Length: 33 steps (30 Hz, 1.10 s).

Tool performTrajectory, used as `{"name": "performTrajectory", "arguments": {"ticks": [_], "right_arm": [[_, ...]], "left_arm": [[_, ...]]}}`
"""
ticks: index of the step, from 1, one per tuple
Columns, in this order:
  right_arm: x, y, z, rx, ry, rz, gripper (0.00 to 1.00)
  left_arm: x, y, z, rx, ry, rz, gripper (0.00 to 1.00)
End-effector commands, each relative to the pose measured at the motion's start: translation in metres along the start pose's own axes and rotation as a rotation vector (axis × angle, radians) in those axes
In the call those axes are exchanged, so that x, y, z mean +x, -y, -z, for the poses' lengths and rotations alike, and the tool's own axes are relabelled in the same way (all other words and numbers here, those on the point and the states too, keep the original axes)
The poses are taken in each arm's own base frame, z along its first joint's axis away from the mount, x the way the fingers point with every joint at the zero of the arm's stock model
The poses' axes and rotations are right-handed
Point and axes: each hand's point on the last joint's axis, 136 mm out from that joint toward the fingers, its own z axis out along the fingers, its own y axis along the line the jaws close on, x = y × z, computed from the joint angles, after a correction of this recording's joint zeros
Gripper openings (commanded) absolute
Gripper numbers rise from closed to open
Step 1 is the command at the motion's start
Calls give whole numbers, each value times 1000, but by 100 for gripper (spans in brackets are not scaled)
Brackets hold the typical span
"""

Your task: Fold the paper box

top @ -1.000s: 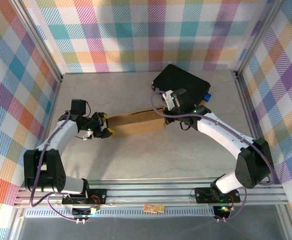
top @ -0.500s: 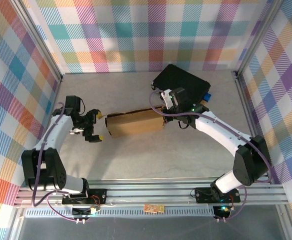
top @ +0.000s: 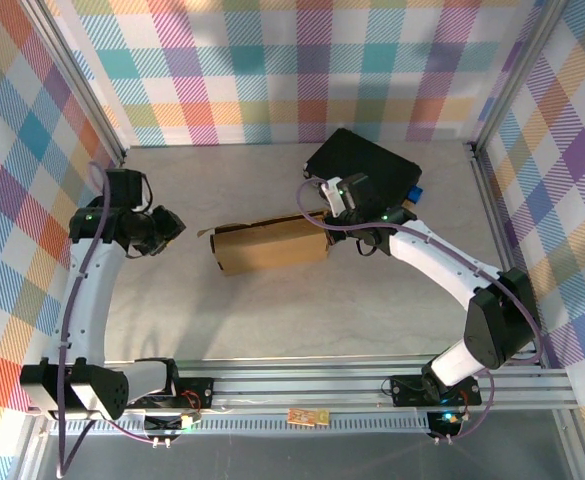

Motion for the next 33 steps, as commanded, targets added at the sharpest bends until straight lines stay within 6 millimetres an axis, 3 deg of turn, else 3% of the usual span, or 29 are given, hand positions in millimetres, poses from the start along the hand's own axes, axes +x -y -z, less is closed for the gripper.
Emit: {"name": "performTrajectory", "arguments": {"ticks": [1, 5, 9, 19, 23, 33], "right_arm": [[65, -11, -17, -47, -253, 24, 0], [65, -12, -18, -50, -259, 35, 0], [66, -11, -18, -52, -267, 43, 0], [65, -12, -18, -67, -275, 40, 0], [67, -12, -18, -66, -280, 36, 0], [66, -12, -19, -63, -279, 17, 0]], "left_arm": [[-1, -5, -2, -85, 14, -373, 23], [3, 10, -6, -57, 39, -567, 37], [10, 27, -15, -3, 63, -746, 39], [10, 35, -35, 29, 57, -792, 42], [7, 41, -44, 28, 42, -818, 41], [11, 43, -57, 35, 4, -818, 26]]}}
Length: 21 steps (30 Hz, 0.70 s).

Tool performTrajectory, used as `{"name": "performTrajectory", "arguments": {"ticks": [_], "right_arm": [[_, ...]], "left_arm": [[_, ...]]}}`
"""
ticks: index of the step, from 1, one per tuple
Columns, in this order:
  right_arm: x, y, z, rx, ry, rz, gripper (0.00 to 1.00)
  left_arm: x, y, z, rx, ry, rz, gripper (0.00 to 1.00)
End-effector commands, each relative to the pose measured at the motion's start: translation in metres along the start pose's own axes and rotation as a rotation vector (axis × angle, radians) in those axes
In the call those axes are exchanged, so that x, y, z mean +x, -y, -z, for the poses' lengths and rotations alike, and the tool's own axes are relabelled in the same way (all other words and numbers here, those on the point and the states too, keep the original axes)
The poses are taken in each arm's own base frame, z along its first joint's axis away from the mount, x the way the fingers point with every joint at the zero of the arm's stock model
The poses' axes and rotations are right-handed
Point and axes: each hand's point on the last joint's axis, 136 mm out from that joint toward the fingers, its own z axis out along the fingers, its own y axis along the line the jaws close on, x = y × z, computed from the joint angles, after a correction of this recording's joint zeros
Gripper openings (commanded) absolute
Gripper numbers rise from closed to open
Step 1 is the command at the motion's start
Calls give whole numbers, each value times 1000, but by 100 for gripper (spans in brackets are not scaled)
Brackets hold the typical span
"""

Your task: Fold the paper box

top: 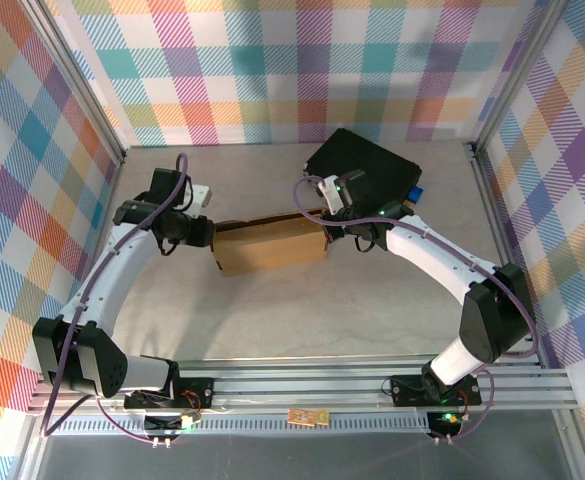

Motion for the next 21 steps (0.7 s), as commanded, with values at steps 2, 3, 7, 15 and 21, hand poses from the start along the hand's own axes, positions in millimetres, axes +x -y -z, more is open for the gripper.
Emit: {"name": "performTrajectory", "arguments": {"ticks": [2, 3, 7, 15, 21], "right_arm": [[69, -12, -17, -58, -259, -10, 0], [68, -13, -16, -59, -257, -9, 0], [69, -13, -17, -58, -260, -11, 0], [68, -13, -18, -61, -261, -15, 0], [68, -13, -19, -62, -263, -19, 0]], "left_arm": [[-13, 8, 8, 32, 59, -18, 22], [-13, 9, 9, 36, 60, -15, 22], [-14, 12, 12, 55, 54, -6, 12], [-6, 16, 14, 73, -11, 50, 0], [0, 24, 13, 108, -27, 117, 0]]}}
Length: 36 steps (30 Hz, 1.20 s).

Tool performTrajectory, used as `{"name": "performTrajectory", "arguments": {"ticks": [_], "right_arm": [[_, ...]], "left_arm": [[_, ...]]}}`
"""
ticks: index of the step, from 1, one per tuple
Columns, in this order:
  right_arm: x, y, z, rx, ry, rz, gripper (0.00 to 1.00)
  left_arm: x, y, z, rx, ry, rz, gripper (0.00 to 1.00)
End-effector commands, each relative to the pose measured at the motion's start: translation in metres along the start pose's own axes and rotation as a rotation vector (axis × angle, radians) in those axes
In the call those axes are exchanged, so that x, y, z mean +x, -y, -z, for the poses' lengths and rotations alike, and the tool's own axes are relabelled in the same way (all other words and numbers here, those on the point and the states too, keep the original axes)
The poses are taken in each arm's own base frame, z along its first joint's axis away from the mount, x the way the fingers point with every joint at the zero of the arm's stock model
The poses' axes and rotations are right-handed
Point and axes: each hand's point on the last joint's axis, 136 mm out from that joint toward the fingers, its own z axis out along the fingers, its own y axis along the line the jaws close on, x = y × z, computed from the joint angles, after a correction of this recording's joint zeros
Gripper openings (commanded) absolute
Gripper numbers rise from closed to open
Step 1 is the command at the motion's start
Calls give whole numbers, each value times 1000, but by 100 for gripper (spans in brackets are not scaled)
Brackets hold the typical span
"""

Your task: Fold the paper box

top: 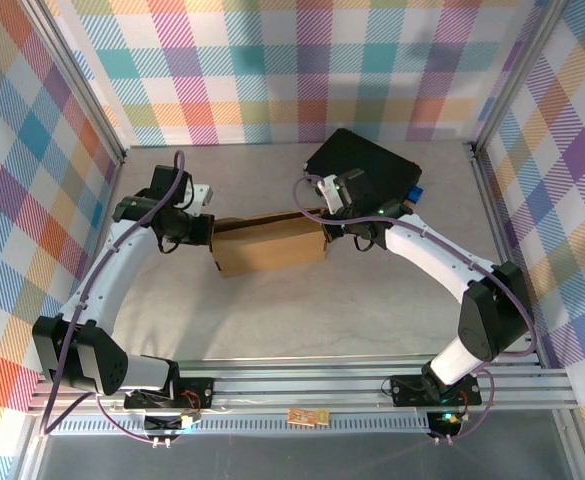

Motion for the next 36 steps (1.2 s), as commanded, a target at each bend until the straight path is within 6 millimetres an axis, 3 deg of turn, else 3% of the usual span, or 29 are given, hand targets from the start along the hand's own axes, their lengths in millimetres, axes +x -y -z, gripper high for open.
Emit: {"name": "performTrajectory", "arguments": {"ticks": [1, 12, 36], "right_arm": [[70, -12, -18, -52, -264, -16, 0], [69, -11, -20, -48, -269, -24, 0], [66, -11, -21, -42, -273, -32, 0]], "left_arm": [[2, 12, 6, 54, 6, 48, 0], [19, 15, -4, 50, -24, 117, 0], [38, 10, -19, 20, -19, 180, 0]]}}
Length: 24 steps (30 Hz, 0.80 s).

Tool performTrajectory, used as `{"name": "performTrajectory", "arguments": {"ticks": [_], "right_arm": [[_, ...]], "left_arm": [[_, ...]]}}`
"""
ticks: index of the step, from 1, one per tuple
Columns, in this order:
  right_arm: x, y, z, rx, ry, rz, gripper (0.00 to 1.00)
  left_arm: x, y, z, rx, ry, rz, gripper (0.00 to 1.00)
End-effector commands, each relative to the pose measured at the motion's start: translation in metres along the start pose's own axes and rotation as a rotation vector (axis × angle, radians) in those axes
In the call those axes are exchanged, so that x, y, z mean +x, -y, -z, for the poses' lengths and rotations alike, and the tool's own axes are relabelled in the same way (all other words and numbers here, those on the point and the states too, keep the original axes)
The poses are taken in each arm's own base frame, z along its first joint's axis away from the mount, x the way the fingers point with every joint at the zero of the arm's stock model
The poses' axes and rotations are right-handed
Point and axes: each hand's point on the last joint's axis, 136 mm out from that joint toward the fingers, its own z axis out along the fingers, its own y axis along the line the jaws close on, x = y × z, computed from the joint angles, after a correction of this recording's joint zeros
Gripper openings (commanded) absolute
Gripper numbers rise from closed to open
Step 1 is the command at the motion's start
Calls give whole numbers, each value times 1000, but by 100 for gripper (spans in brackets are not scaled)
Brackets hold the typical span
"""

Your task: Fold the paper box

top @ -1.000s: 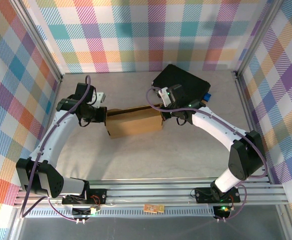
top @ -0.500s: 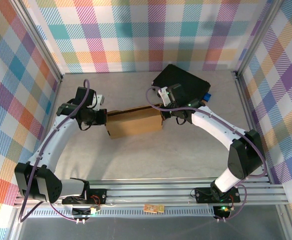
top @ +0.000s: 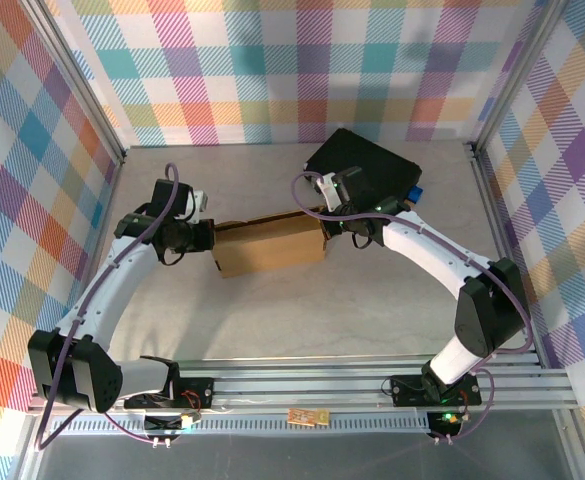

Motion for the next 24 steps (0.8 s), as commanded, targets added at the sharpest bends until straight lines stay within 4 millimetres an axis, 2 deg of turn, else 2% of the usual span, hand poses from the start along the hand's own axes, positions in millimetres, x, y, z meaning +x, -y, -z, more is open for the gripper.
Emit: {"name": "performTrajectory", "arguments": {"ticks": [1, 12, 18, 24], "right_arm": [[70, -11, -17, -45, -264, -8, 0], [66, -11, -17, -41, -259, -19, 0], [63, -10, -14, -29, -264, -45, 0], [51, -12, 0, -34, -243, -76, 17]], "left_arm": [[28, 2, -8, 1, -88, 18, 0], [45, -10, -14, -72, -89, 16, 0], [57, -22, -20, -176, -85, -19, 0], [60, -30, -20, -229, -84, -22, 0]]}}
